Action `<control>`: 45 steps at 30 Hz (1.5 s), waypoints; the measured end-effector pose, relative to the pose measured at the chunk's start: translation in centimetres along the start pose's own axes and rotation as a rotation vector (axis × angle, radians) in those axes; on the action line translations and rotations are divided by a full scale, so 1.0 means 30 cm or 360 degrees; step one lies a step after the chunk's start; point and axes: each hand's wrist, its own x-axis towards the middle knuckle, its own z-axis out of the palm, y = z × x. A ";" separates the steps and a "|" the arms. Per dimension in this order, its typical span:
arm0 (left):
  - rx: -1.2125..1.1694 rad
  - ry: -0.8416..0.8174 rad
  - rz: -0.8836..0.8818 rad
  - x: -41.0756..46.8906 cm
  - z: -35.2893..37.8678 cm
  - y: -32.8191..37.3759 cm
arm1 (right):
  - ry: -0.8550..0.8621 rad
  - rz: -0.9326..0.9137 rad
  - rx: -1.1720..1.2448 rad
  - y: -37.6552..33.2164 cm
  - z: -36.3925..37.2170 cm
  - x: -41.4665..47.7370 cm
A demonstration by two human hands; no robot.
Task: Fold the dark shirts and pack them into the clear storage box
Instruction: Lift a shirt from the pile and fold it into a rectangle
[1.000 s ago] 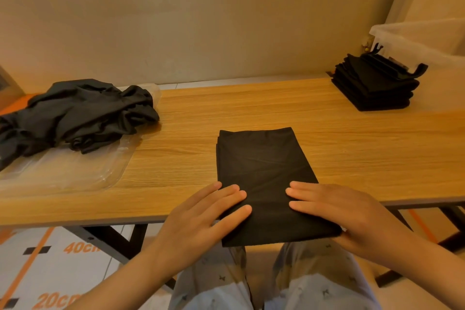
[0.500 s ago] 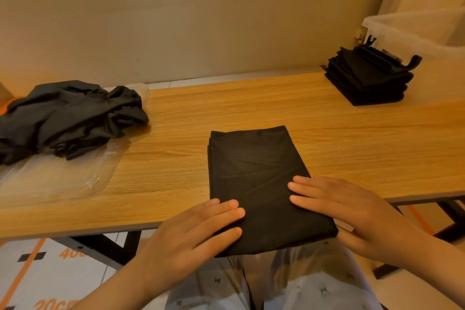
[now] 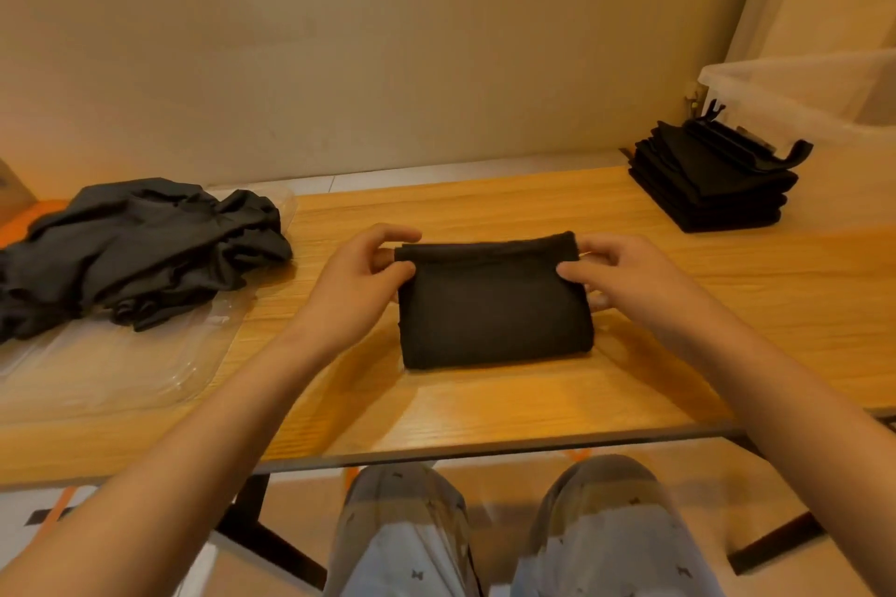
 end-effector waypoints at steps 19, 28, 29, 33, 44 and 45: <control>0.0361 -0.0016 -0.0286 0.123 0.040 -0.069 | 0.0377 0.0070 -0.0694 0.095 0.047 0.093; 0.0721 -0.0299 -0.0169 0.176 0.038 -0.038 | 0.0439 0.0038 -0.0872 0.076 0.057 0.151; 0.0709 -0.0319 -0.0173 0.178 0.036 -0.036 | 0.0440 0.0032 -0.0846 0.074 0.056 0.154; 0.0710 -0.0275 -0.0182 0.182 0.030 -0.035 | 0.0439 -0.0022 -0.0769 0.065 0.052 0.161; 0.0777 -0.0416 -0.0241 0.184 0.031 -0.035 | 0.0340 0.0055 -0.0883 0.073 0.056 0.174; 0.0781 -0.0425 -0.0248 0.179 0.032 -0.032 | 0.0341 0.0059 -0.0887 0.070 0.057 0.169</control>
